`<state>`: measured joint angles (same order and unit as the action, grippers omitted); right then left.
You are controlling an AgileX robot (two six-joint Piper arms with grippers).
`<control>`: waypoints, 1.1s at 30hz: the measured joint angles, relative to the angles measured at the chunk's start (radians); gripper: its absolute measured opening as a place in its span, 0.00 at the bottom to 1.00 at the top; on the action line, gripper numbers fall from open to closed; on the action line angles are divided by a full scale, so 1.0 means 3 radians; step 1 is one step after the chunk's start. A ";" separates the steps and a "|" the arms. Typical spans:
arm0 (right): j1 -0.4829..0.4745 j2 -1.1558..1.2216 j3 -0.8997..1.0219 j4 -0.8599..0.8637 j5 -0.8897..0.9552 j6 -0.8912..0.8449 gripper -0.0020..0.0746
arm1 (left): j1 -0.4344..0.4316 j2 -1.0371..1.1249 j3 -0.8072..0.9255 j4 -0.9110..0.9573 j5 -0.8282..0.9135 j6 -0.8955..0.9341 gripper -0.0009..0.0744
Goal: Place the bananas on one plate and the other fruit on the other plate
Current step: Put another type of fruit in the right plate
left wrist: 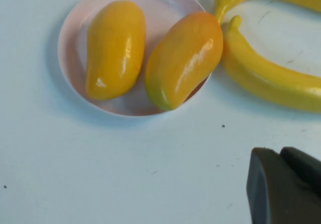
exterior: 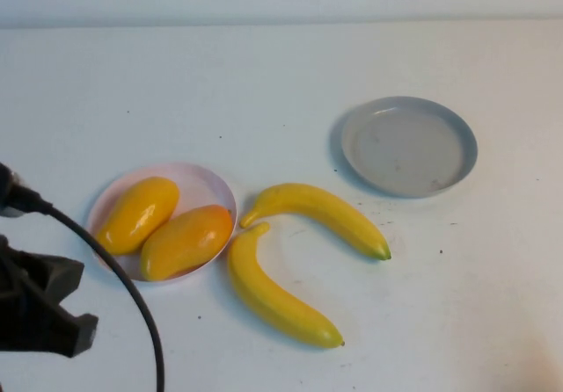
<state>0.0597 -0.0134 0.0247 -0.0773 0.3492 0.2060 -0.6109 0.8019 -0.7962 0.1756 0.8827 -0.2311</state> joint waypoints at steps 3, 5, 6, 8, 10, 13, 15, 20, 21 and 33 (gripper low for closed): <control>0.0000 0.0000 0.0000 0.0000 0.0000 0.0000 0.00 | 0.0000 -0.0037 0.0008 0.0070 0.0028 -0.0043 0.02; 0.0000 0.0000 0.0000 0.0000 0.0000 0.0000 0.00 | 0.0000 -0.0037 0.0008 0.0132 -0.0069 -0.0043 0.02; 0.0000 0.0000 0.0000 0.0000 0.0000 0.0000 0.00 | 0.0000 -0.0037 0.0013 0.0158 -0.0175 -0.0043 0.02; 0.0000 0.0000 0.0000 0.0000 0.0000 0.0000 0.00 | 0.0000 -0.0061 0.0089 0.0227 -0.0449 -0.0043 0.02; 0.0000 0.0000 0.0000 0.0000 0.0000 0.0000 0.00 | 0.0000 -0.0166 0.0246 0.0264 -0.0839 -0.0005 0.02; 0.0000 0.0000 0.0000 0.0000 0.0000 0.0000 0.00 | 0.0030 -0.0438 0.0560 0.0271 -0.1453 0.0110 0.02; 0.0000 0.0000 0.0000 0.0000 0.0000 0.0000 0.00 | 0.0144 -0.0710 0.0858 0.0210 -0.1903 0.0208 0.01; 0.0000 0.0000 0.0000 0.0000 0.0000 0.0000 0.00 | 0.0771 -0.1425 0.1631 -0.0109 -0.2677 0.0404 0.01; 0.0000 0.0000 0.0000 0.0000 0.0000 0.0000 0.00 | 0.0912 -0.1567 0.1771 -0.0136 -0.2776 0.0417 0.01; 0.0000 0.0000 0.0000 0.0000 0.0000 0.0000 0.00 | 0.1536 -0.2686 0.2723 -0.0232 -0.2971 0.0518 0.01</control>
<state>0.0597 -0.0134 0.0247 -0.0773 0.3492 0.2060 -0.1502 -0.0040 0.0207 0.1059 -0.0086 -0.0757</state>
